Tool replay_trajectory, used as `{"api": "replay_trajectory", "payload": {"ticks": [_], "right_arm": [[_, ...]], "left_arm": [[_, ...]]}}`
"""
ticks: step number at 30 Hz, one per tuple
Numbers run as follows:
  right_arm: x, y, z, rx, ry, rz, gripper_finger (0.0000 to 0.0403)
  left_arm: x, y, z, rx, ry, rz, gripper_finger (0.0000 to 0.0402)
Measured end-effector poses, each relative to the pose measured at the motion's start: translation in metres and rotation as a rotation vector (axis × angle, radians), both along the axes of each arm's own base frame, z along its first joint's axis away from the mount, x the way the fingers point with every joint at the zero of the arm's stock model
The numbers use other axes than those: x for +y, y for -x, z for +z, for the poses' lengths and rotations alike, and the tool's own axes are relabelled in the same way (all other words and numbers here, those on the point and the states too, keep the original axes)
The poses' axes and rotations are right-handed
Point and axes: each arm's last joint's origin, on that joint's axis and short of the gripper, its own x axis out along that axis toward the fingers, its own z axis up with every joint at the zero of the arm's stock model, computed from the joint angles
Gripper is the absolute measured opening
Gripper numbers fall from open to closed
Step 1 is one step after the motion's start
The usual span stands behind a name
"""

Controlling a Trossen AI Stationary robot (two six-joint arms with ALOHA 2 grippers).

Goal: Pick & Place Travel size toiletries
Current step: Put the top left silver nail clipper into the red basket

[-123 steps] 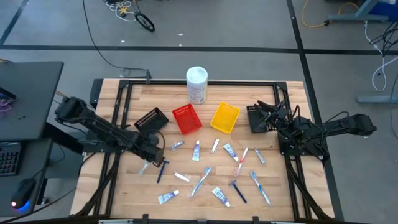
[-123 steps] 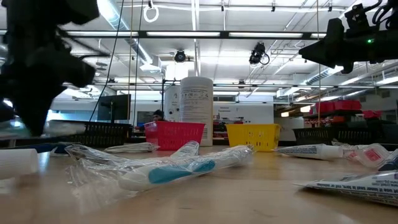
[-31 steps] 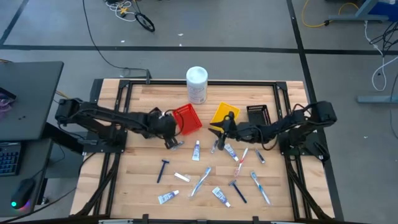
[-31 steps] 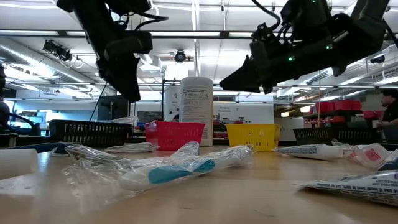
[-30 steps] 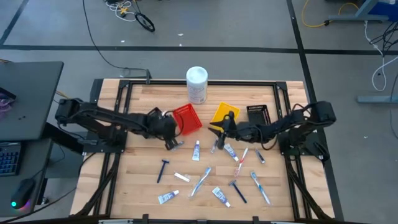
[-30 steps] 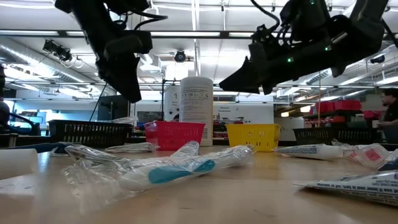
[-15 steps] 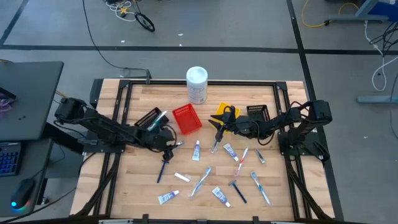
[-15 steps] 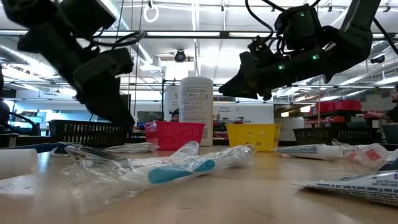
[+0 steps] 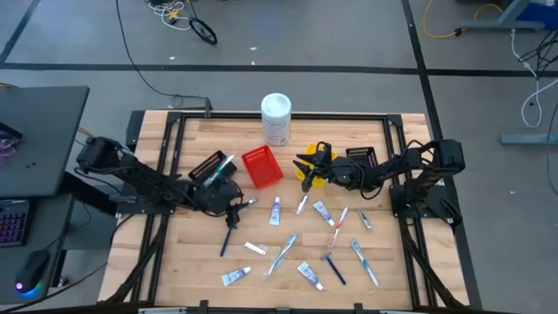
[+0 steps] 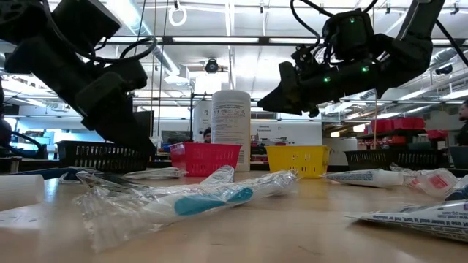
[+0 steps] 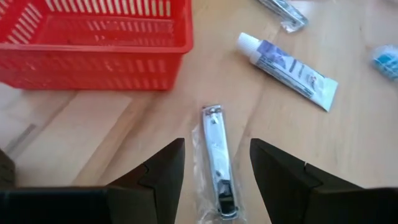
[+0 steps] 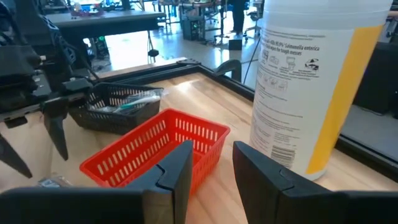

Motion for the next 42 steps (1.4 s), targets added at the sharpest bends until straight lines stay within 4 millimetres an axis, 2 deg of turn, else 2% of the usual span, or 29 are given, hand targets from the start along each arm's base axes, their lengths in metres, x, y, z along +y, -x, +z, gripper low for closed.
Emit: {"api": "replay_trajectory", "payload": {"ticks": [5,13,17,23,26,31,35,42], "right_arm": [[-0.001,0.0,0.0,0.0,-0.001,0.004,0.0124],[0.002,-0.001,0.0,-0.001,-0.019,0.1,0.0124],[0.003,-0.001,-0.001,0.006,-0.026,0.134,0.0124],[0.005,-0.002,-0.001,0.006,-0.036,0.181,0.0124],[0.005,-0.002,-0.002,-0.004,-0.076,0.177,0.0124],[0.006,-0.002,-0.002,-0.018,-0.108,0.178,0.0124],[0.009,-0.002,-0.002,-0.011,-0.096,0.212,0.0124],[0.01,-0.001,-0.005,0.026,-0.088,0.217,0.0124]], "left_arm": [[-0.005,-0.007,-0.014,-0.014,0.021,0.02,0.0192],[-0.012,-0.026,-0.04,0.035,-0.043,0.048,0.0191],[-0.015,-0.034,-0.043,0.045,-0.061,0.055,0.0164],[-0.018,-0.042,-0.038,0.039,-0.076,0.032,0.008],[-0.019,-0.045,-0.036,0.023,-0.058,0.058,0.0053],[-0.023,-0.053,-0.03,-0.038,-0.054,0.028,0.0056],[-0.029,-0.068,-0.011,-0.179,-0.066,-0.043,0.0069],[-0.029,-0.084,0.024,-0.285,-0.148,-0.088,0.0054]]}}
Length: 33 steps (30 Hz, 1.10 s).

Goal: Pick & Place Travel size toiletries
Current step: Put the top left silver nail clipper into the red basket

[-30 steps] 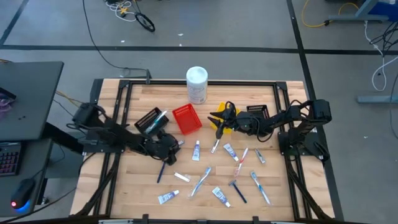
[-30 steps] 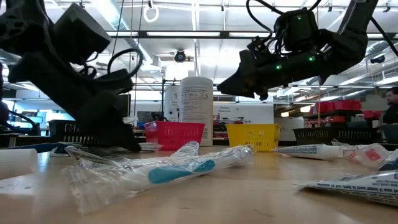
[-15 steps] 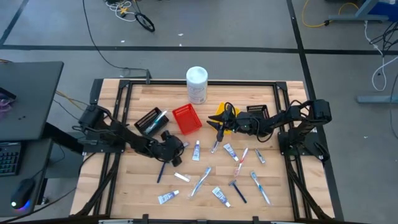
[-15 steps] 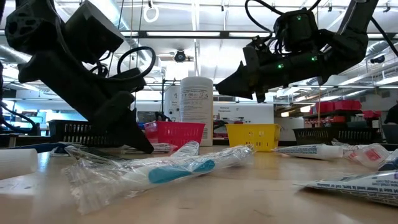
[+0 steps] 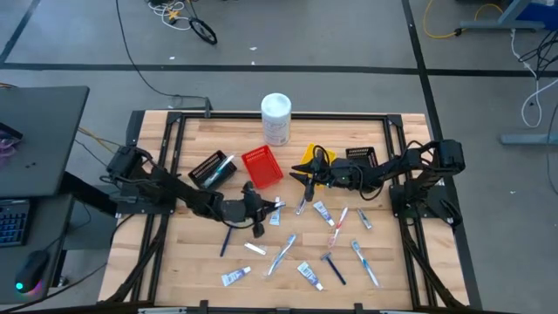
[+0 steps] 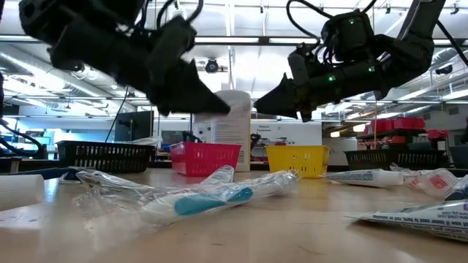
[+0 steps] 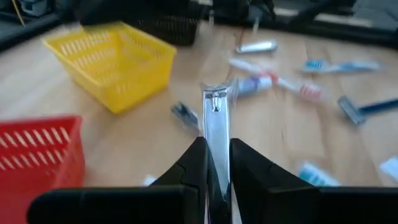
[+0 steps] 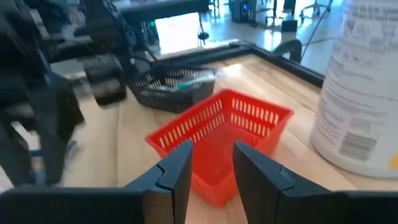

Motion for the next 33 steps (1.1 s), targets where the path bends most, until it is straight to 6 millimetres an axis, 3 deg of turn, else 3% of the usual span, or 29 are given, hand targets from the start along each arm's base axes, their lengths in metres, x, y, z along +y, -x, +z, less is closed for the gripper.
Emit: {"api": "replay_trajectory", "payload": {"ticks": [4,9,13,18,33], "right_arm": [[-0.001,0.002,-0.006,0.071,0.005,-0.039,0.0124],[-0.002,0.004,-0.01,0.111,0.015,-0.08,0.0124],[-0.001,0.003,-0.008,0.092,0.007,-0.05,0.0124],[-0.001,0.002,-0.008,0.085,0.0,-0.025,0.0124],[0.0,0.005,-0.016,0.16,-0.059,-0.041,0.0124]], "left_arm": [[0.015,0.003,0.019,0.001,-0.024,0.078,0.0058],[0.051,0.01,0.023,0.123,-0.097,0.186,0.0056],[0.089,0.007,0.021,0.147,-0.043,0.204,0.0055],[0.125,0.007,0.0,0.236,0.041,0.195,0.0058],[0.154,0.021,-0.013,0.4,-0.013,0.318,0.0063]]}}
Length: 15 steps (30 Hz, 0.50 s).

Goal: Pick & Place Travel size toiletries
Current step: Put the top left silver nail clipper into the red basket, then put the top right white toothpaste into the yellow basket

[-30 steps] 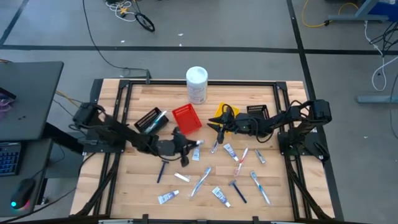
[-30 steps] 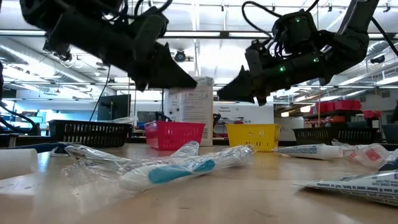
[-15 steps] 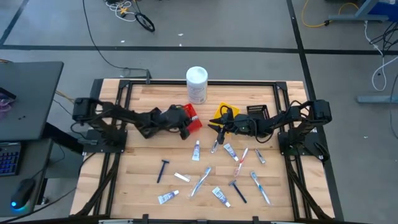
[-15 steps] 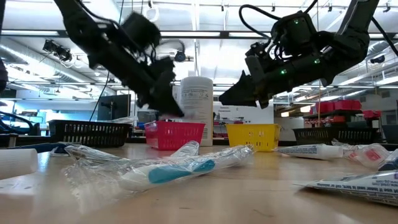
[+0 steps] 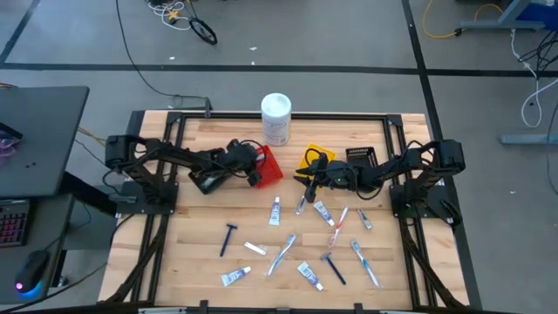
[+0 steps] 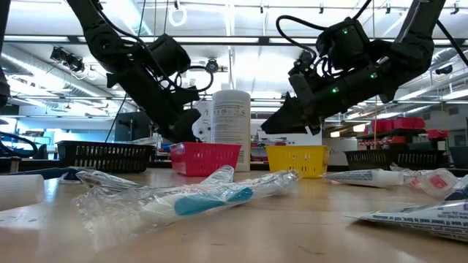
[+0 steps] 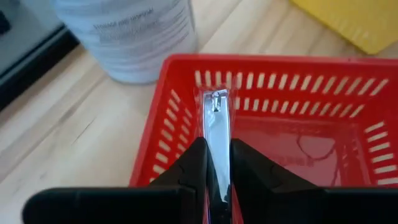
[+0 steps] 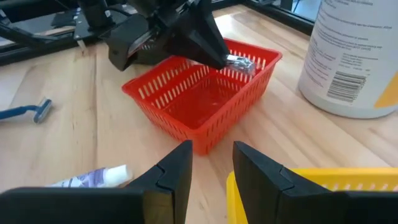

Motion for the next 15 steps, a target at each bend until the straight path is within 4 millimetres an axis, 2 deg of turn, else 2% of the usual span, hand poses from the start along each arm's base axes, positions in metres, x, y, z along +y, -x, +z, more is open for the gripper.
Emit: {"api": "replay_trajectory", "payload": {"ticks": [4,15], "right_arm": [[0.0001,-0.0001,0.0001,-0.001,-0.003,0.003,0.0124],[0.0005,-0.0001,0.0002,-0.012,-0.033,-0.009,0.0124]], "left_arm": [[0.0006,0.0021,-0.0022,0.028,0.017,-0.008,0.0068],[0.0005,-0.0003,-0.0001,0.001,0.014,-0.039,0.0129]]}}
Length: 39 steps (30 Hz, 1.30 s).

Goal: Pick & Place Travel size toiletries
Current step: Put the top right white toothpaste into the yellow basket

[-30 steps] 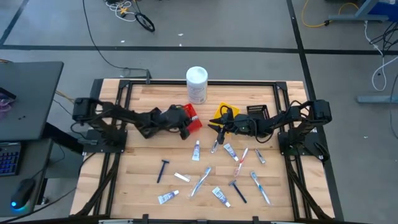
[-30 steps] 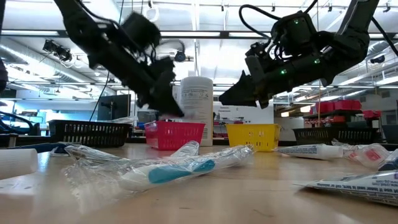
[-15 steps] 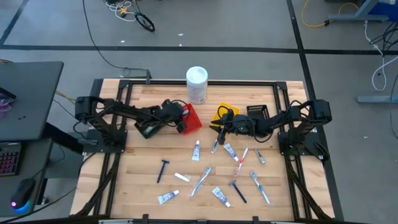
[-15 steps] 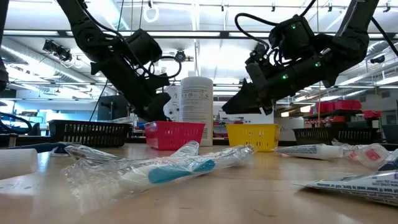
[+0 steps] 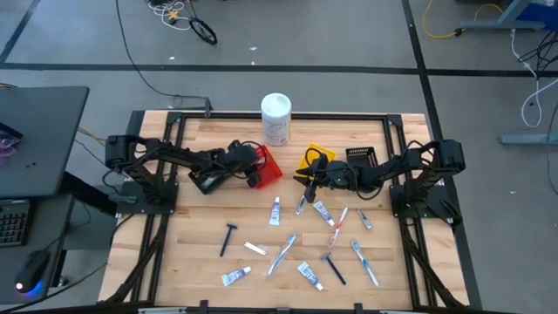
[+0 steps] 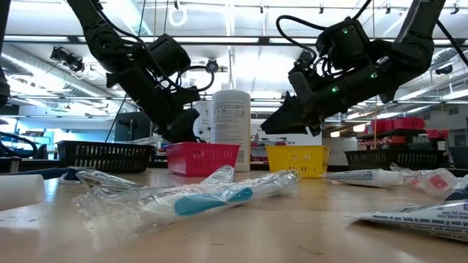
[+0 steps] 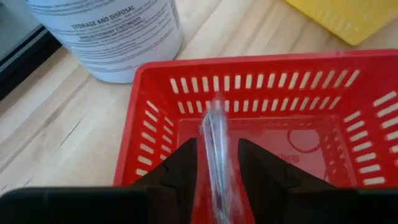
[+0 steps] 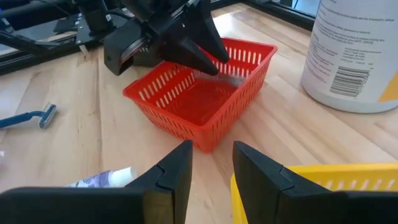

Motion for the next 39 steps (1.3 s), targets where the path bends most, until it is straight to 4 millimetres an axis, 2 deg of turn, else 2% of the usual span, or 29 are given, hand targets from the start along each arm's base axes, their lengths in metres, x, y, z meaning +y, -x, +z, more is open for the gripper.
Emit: {"api": "replay_trajectory", "payload": {"ticks": [6,11,16,20,26,31,35,39], "right_arm": [[0.0,-0.002,0.005,-0.043,0.035,0.017,0.0124],[0.002,-0.006,0.016,-0.152,0.089,0.134,0.0124],[0.004,-0.008,0.028,-0.279,0.136,0.247,0.0124],[0.002,-0.008,0.04,-0.397,0.188,0.25,0.0124],[-0.004,-0.006,0.053,-0.51,0.266,0.225,0.0124],[-0.008,-0.015,0.069,-0.59,0.287,0.231,0.0124],[-0.011,-0.029,0.076,-0.525,0.283,0.299,0.0124],[-0.016,-0.046,0.08,-0.371,0.28,0.312,0.0124]], "left_arm": [[0.0,-0.001,0.001,-0.056,0.058,0.039,0.0146],[-0.002,-0.005,0.005,-0.118,0.069,0.054,0.0143],[-0.006,-0.016,0.019,-0.333,0.109,0.038,0.0133],[-0.016,-0.024,0.032,-0.489,0.129,-0.039,0.0125],[-0.045,-0.03,0.037,-0.55,0.189,-0.136,0.0123],[-0.083,-0.03,0.033,-0.512,0.256,-0.195,0.0123],[-0.117,-0.027,0.032,-0.494,0.243,-0.237,0.0123],[-0.143,-0.02,0.03,-0.481,0.244,-0.216,0.0131]]}}
